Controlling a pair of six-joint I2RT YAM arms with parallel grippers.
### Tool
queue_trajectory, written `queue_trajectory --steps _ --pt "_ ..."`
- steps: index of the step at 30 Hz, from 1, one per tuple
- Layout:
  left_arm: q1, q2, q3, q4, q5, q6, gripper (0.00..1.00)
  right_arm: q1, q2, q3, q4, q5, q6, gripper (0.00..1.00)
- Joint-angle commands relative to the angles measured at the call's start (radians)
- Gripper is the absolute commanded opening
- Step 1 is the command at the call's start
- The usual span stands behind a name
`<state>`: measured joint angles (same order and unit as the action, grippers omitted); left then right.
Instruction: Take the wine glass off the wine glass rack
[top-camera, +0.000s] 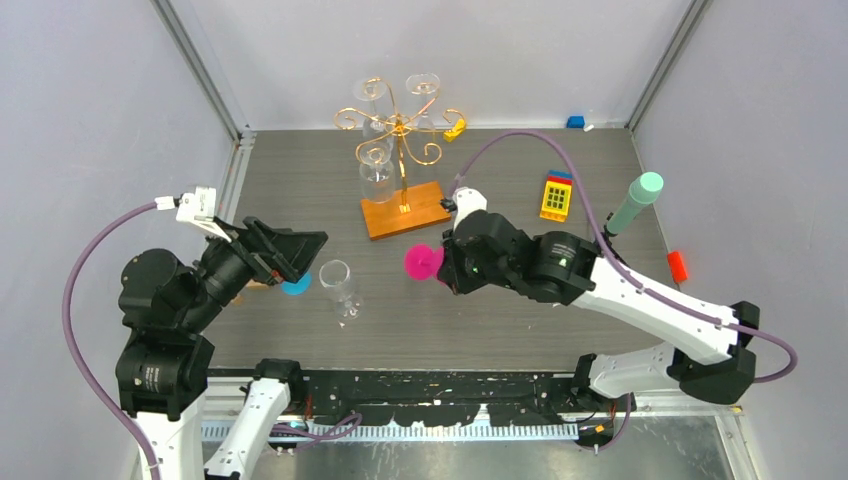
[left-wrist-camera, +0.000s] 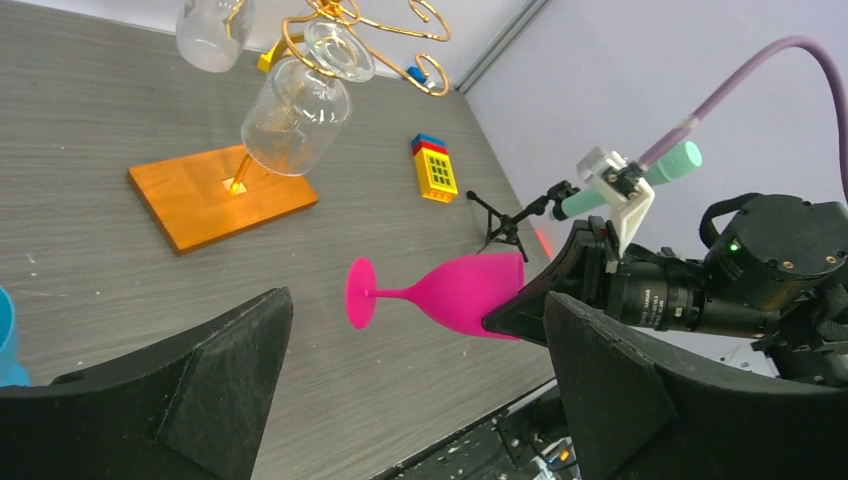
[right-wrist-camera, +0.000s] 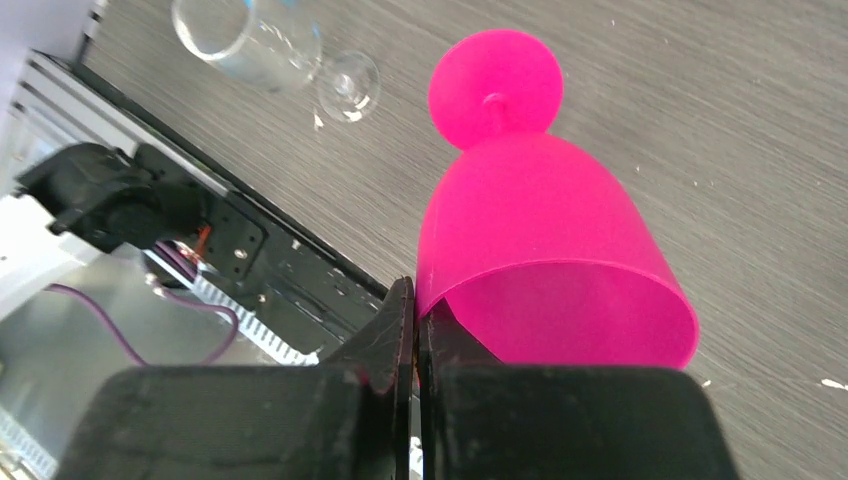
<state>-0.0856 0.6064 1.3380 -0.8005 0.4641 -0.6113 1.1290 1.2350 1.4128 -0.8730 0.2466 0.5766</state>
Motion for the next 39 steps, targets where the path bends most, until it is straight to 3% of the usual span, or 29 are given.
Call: queue_trajectory --steps 1,28,39 --pt "-0.003 0.006 0.01 -0.021 -0.002 0.066 1.0 0.015 0.047 0.047 -0.038 0.012 -0.027 0.0" --pt "-0.003 0.054 0.095 -0.167 -0.07 0.127 1.0 0.079 0.451 0.211 -0.052 -0.102 -0.044 0.02" --pt "-0.003 0.059 0.118 -0.208 -0.085 0.162 1.0 0.089 0.566 0.309 -0.124 -0.1 -0.075 0.21"
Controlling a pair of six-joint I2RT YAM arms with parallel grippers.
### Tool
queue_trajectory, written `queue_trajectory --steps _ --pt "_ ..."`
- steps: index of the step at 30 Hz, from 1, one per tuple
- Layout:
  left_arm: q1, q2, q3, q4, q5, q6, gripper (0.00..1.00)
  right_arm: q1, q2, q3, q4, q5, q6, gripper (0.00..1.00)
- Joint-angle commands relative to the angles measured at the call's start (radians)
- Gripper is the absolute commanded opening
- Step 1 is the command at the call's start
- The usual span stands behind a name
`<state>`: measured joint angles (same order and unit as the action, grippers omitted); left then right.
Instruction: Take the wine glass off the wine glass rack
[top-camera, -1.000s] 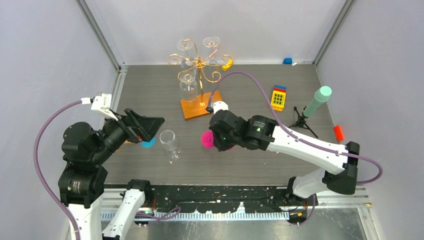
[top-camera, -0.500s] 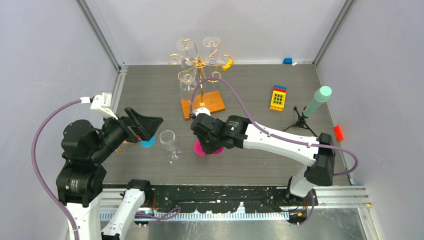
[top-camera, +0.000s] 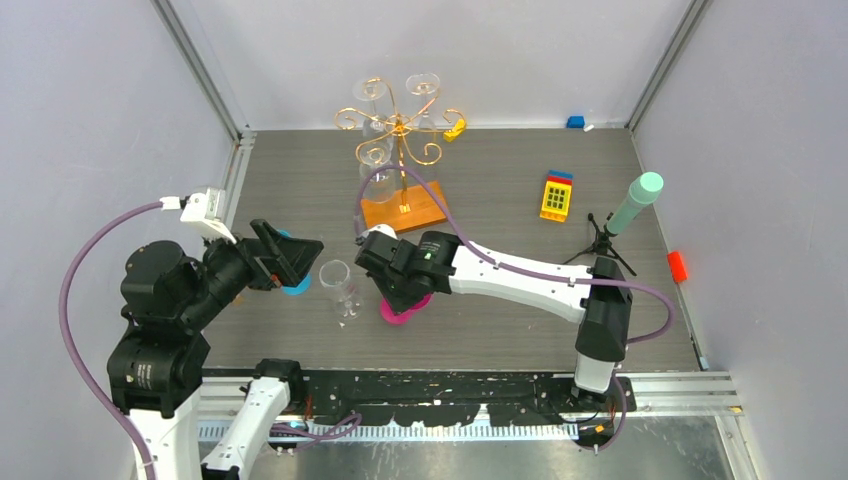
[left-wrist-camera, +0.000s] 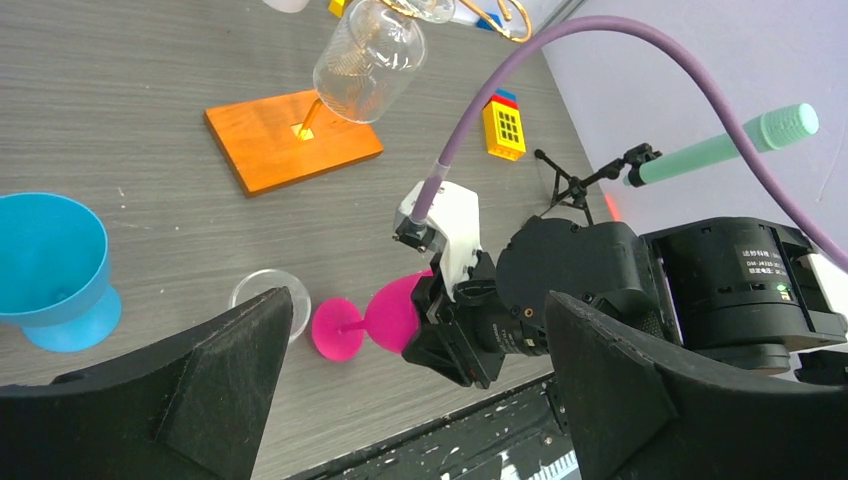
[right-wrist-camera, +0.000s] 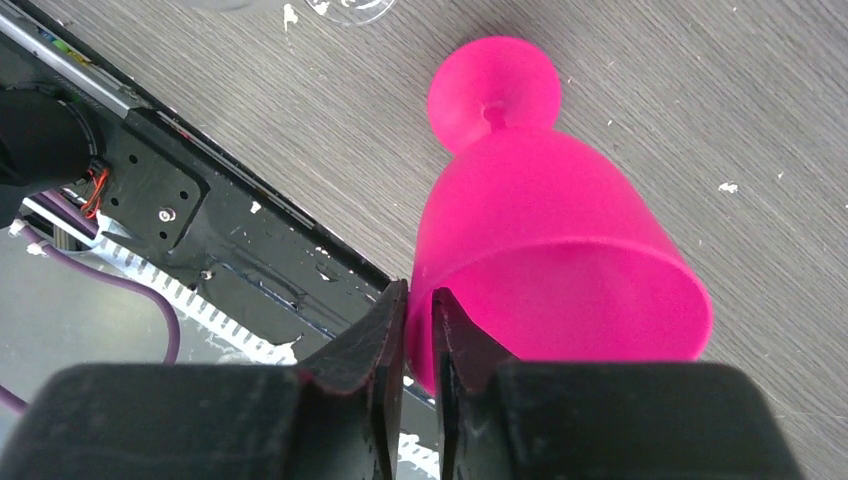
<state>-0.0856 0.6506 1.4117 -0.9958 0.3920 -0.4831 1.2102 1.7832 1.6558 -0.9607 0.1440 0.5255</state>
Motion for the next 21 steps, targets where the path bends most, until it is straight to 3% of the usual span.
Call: queue_trajectory --steps 1,11,15,21 --pt "-0.003 0.015 0.047 -0.016 -0.019 0.036 1.0 0.008 0.021 0.07 -0.042 0.005 -0.026 0.23" --pt "-0.003 0.008 0.053 -0.03 -0.064 0.051 1.0 0.009 0.018 0.113 -0.041 0.014 -0.038 0.35" --pt "-0.003 0.004 0.056 -0.035 -0.082 0.051 1.0 0.011 -0.02 0.098 -0.005 -0.013 -0.05 0.5" --pt "-0.004 0.001 0.031 -0.011 -0.086 0.036 1.0 0.013 -0.123 0.042 0.091 -0.058 -0.048 0.59"
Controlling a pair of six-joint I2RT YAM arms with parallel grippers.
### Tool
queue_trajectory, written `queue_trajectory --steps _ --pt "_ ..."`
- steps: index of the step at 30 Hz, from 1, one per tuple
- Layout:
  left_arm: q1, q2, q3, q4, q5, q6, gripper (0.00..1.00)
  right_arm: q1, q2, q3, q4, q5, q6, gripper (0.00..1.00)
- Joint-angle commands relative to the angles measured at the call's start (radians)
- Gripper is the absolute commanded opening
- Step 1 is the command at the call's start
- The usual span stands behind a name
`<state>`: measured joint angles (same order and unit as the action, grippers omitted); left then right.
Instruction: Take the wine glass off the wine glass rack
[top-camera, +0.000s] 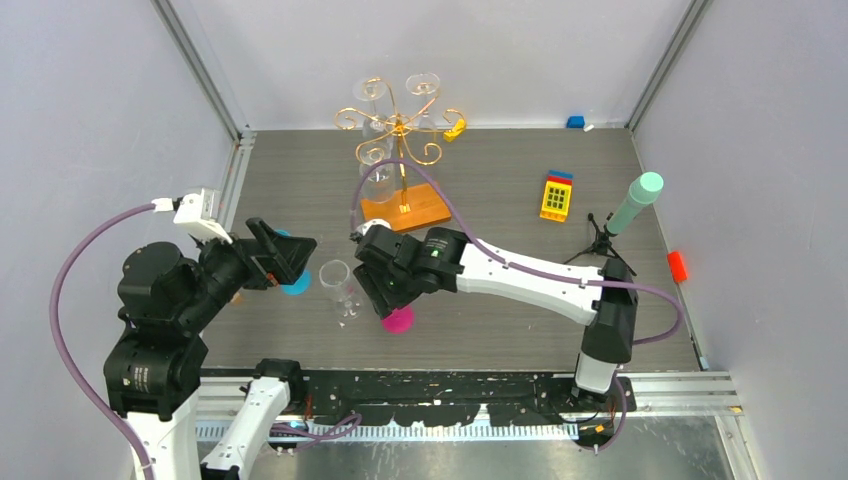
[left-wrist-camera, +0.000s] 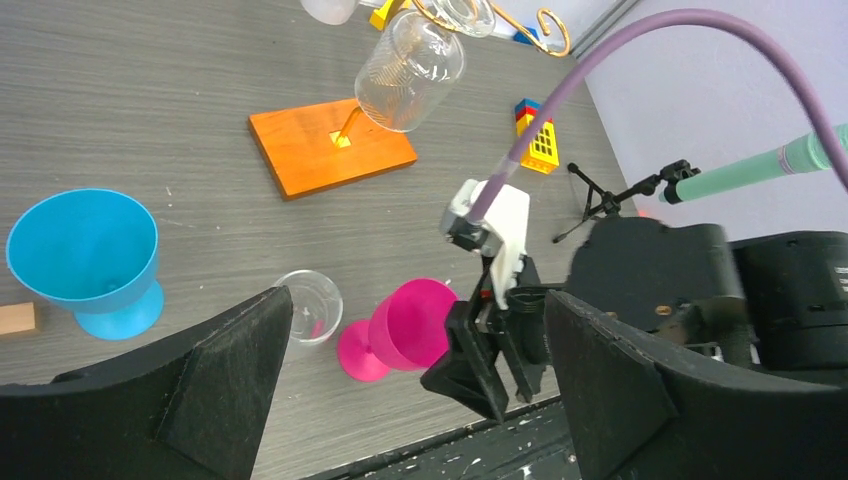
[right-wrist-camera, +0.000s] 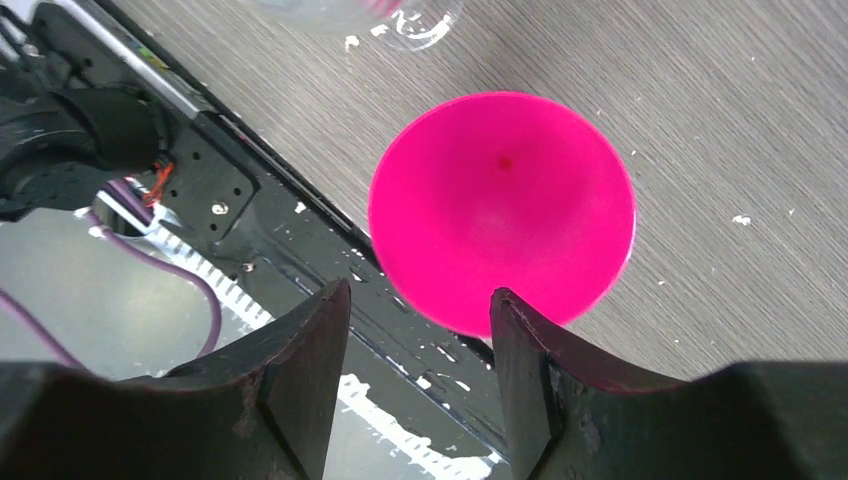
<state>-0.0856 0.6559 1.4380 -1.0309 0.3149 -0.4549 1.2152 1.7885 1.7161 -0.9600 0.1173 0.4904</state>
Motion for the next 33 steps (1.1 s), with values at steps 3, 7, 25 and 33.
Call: queue_trajectory --steps 3,7,25,33 --pt "-0.003 -0.01 -0.034 0.072 0.003 -0.025 1.0 0.008 -0.187 -0.053 0.142 -0.02 0.0 0.6" --pt "-0.003 0.006 -0.076 0.155 0.056 -0.095 1.0 0.007 -0.287 -0.111 0.185 0.066 0.045 0.6" --pt "-0.003 0.271 -0.231 0.717 0.154 -0.574 0.6 -0.002 -0.655 -0.356 0.188 0.474 0.187 0.51" --pt "-0.011 0.394 -0.211 0.812 0.147 -0.654 0.46 -0.002 -0.679 -0.371 0.188 0.467 0.2 0.38"
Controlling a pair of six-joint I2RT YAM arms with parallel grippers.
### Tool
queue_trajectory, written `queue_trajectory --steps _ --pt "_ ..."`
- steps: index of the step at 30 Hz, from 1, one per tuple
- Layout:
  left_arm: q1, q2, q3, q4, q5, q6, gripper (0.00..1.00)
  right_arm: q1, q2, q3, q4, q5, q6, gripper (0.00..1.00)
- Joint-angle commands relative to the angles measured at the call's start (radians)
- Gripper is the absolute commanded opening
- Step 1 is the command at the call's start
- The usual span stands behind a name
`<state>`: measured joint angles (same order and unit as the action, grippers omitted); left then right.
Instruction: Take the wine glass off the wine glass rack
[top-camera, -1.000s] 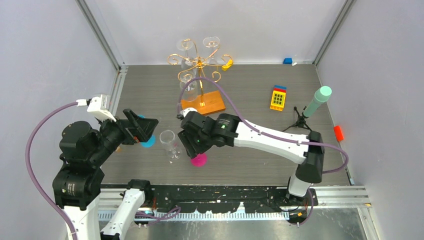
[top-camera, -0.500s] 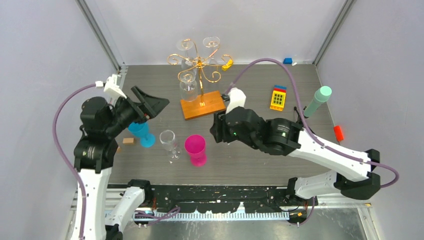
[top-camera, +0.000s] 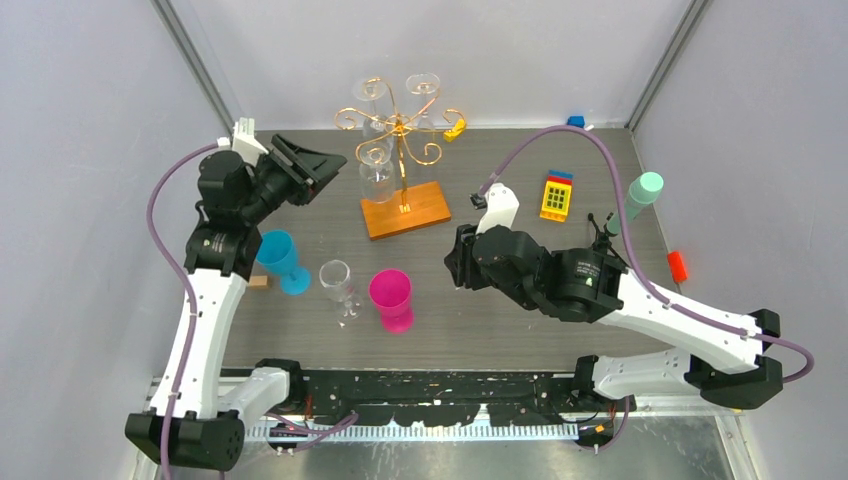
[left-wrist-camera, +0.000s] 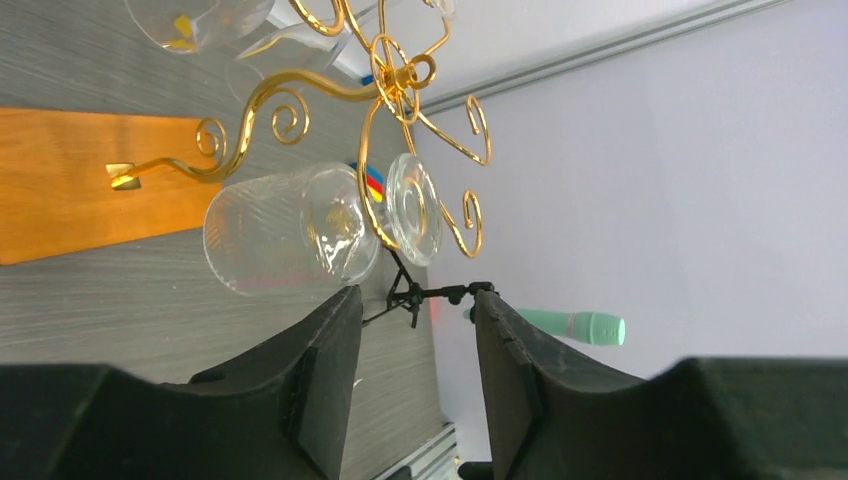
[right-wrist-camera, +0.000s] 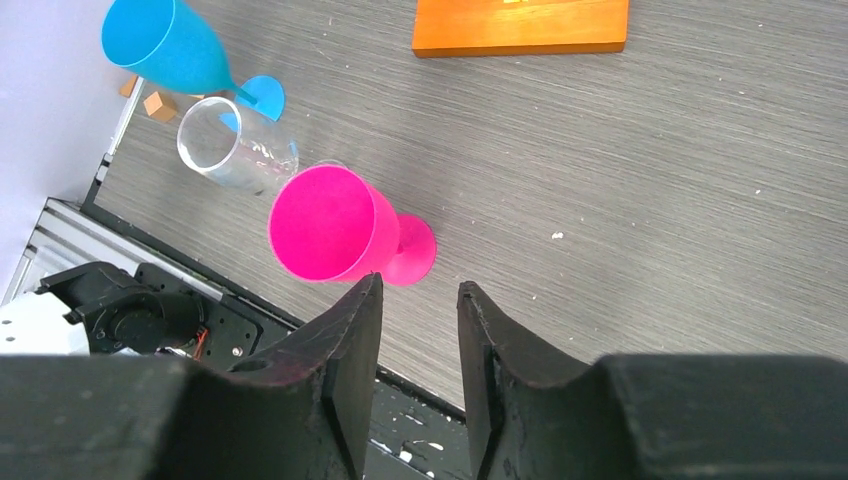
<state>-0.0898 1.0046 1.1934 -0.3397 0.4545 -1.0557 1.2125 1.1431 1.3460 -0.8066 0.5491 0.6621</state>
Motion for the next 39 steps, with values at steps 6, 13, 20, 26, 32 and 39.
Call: queue_trajectory --steps 6,13,20,26,32,39 --pt "-0.027 0.109 0.053 0.167 0.034 -0.069 0.45 0.001 -0.047 -0.011 0.034 0.036 0.028 0.32" --pt "-0.067 0.167 0.082 0.187 0.02 -0.076 0.42 0.0 -0.061 -0.022 0.034 0.063 0.043 0.23" --pt "-0.09 0.185 0.086 0.192 -0.01 -0.066 0.33 0.0 -0.076 -0.034 0.034 0.073 0.052 0.16" --pt "-0.093 0.172 0.072 0.173 -0.049 -0.068 0.34 0.001 -0.083 -0.048 0.034 0.075 0.058 0.15" --pt "-0.094 0.162 0.033 0.215 -0.03 -0.179 0.35 0.0 -0.089 -0.056 0.034 0.078 0.061 0.14" --pt "-0.094 0.161 -0.026 0.312 -0.014 -0.324 0.36 0.0 -0.091 -0.064 0.035 0.077 0.066 0.15"
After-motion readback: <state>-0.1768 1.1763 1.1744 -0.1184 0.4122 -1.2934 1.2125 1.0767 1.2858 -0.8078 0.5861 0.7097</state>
